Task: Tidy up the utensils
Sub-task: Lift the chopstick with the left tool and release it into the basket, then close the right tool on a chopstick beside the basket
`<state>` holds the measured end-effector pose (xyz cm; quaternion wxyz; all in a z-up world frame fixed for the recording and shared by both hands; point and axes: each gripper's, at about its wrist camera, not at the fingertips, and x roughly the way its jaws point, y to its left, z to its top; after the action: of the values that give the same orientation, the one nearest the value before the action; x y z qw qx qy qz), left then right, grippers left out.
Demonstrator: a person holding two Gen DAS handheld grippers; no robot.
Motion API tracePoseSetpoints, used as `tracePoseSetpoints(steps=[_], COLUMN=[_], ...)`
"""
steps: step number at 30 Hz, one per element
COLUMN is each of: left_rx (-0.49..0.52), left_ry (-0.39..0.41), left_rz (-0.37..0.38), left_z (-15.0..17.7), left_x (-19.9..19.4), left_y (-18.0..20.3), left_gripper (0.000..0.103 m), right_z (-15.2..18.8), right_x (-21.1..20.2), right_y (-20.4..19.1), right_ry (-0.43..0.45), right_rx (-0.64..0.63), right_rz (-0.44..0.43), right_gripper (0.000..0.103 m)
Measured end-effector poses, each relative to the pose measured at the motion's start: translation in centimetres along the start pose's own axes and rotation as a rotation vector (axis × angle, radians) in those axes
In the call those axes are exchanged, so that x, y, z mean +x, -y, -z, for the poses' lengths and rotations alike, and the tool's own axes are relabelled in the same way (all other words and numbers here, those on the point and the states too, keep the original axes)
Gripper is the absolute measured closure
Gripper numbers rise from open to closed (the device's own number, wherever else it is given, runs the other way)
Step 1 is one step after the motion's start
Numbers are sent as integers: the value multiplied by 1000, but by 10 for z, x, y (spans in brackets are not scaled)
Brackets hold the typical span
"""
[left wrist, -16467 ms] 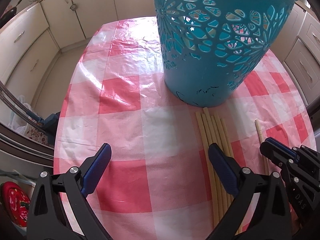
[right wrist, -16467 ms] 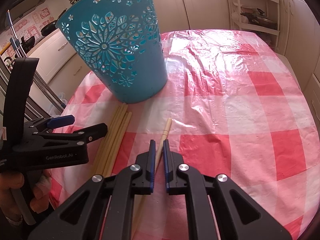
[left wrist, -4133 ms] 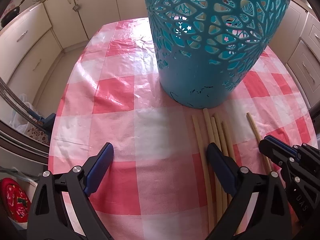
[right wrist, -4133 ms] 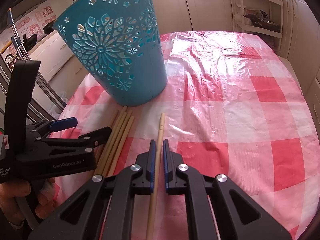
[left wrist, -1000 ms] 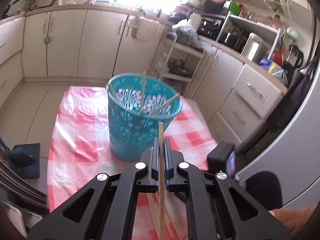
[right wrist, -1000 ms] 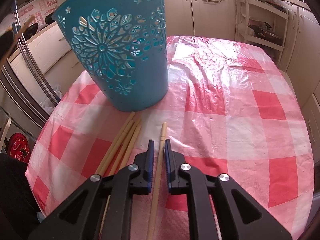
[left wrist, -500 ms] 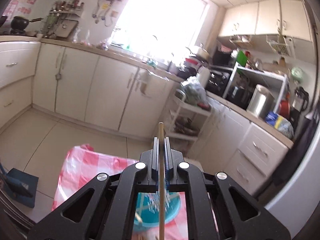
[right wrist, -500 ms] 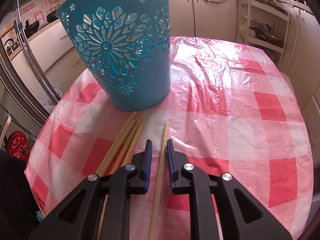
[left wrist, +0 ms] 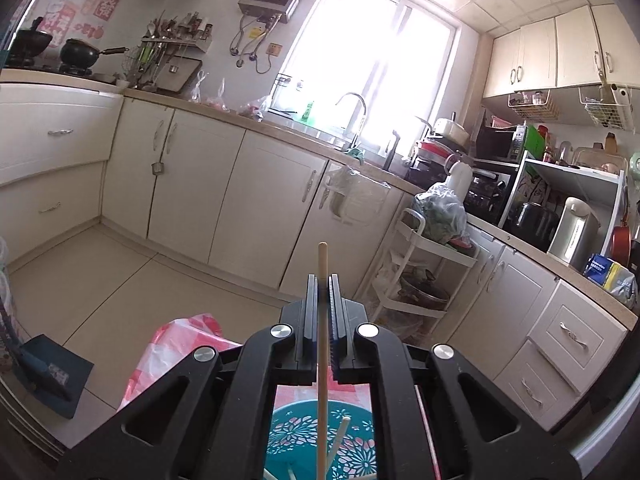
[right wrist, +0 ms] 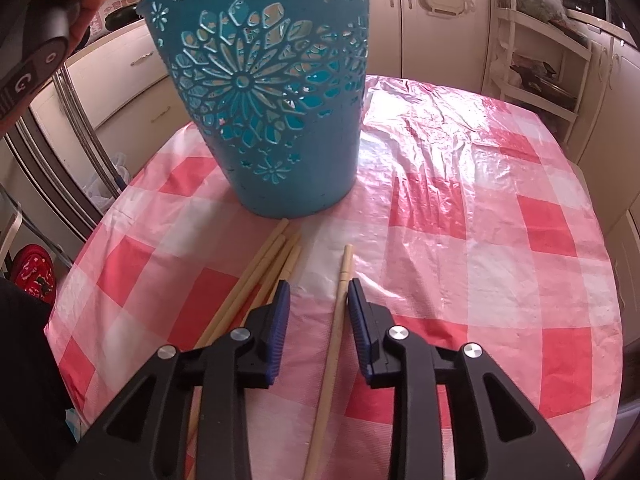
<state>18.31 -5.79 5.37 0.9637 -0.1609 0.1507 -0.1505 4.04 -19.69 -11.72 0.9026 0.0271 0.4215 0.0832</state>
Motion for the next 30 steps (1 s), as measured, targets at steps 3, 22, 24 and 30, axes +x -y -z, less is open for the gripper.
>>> tracePoseSetpoints(steps=[3,22,24,30], left_rx=[6,49,35,-54], left_ry=[-6,-111,-98,-161], left_rz=[-19,-111,-151,-224], left_z=[9,42,49,58], left_x=[4,-72,-91,-97], left_y=[-4,-49,-66,-107], left_gripper=[98,45,39,34], right_z=[0,-2,-1,0], right_x=[0,-1,-1,-3], right_y=[0,32,35,18], right_ry=[0,-19,-20,-10], right_rx=[0,162,182,88], right_rz=[0,-150,-164,-64], right_gripper=[72,72,72,73])
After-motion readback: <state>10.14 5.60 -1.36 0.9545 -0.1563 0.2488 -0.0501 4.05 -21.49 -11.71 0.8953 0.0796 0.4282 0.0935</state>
